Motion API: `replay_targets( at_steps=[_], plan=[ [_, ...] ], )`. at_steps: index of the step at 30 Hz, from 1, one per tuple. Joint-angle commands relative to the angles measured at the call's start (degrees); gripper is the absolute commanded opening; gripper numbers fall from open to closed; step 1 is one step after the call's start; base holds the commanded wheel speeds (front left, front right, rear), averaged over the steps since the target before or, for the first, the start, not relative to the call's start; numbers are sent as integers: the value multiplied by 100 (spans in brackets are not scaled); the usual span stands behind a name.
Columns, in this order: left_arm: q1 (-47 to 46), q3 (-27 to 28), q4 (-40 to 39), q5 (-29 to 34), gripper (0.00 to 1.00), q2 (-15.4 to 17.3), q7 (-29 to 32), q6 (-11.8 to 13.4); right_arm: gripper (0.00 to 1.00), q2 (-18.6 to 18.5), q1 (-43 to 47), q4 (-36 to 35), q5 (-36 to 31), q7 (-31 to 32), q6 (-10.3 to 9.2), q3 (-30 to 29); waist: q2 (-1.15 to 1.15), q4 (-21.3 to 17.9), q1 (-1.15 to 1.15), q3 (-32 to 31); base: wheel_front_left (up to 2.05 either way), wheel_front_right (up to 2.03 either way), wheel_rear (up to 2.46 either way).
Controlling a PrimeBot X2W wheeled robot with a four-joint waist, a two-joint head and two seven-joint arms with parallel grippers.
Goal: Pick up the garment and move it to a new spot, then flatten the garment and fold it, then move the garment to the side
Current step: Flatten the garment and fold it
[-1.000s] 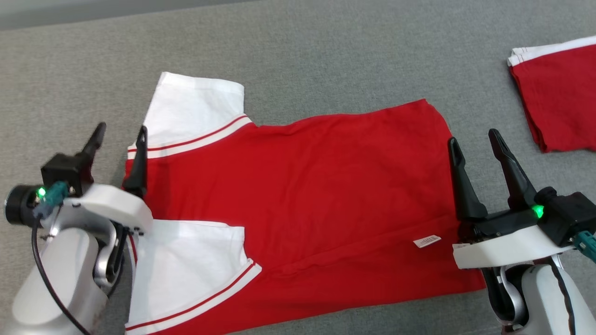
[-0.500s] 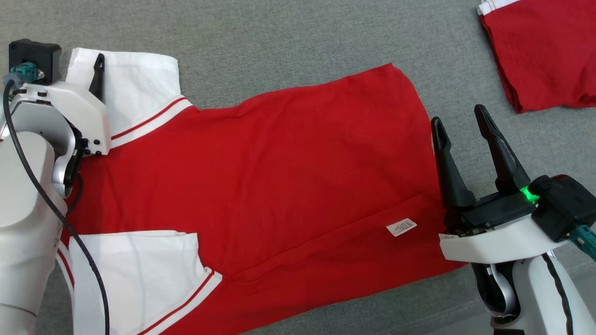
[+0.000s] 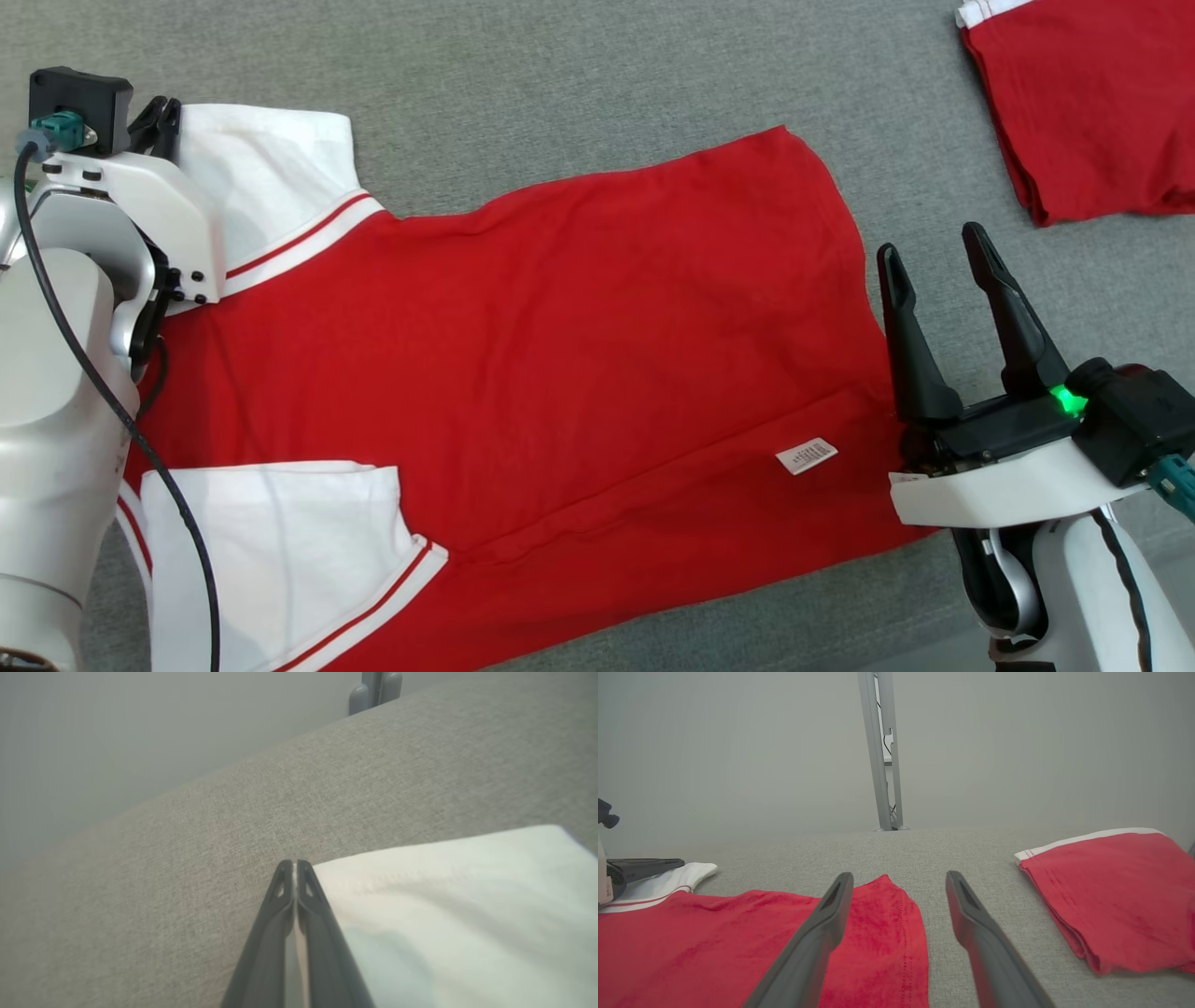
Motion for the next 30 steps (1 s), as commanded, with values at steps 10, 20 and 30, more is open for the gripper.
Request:
replay_targets(
  at_steps=[10,20,30],
  plan=[
    [242,41,-275,-227,0,-322,-891,-71,100,-163,-184,223,-322,325,-4,-141,0,465,0,-387,0,0,0],
    [1036,-24,-1361,-482,0,-648,-1277,-101,100,-853,-970,1171,730,1456,-3,-513,0,1165,0,-721,0,0,0],
    [1853,-386,-2716,-465,0,-923,-1111,92,100,-1508,-2022,3019,1702,2836,-3,-564,0,1967,0,-737,0,0,0]
  ],
)
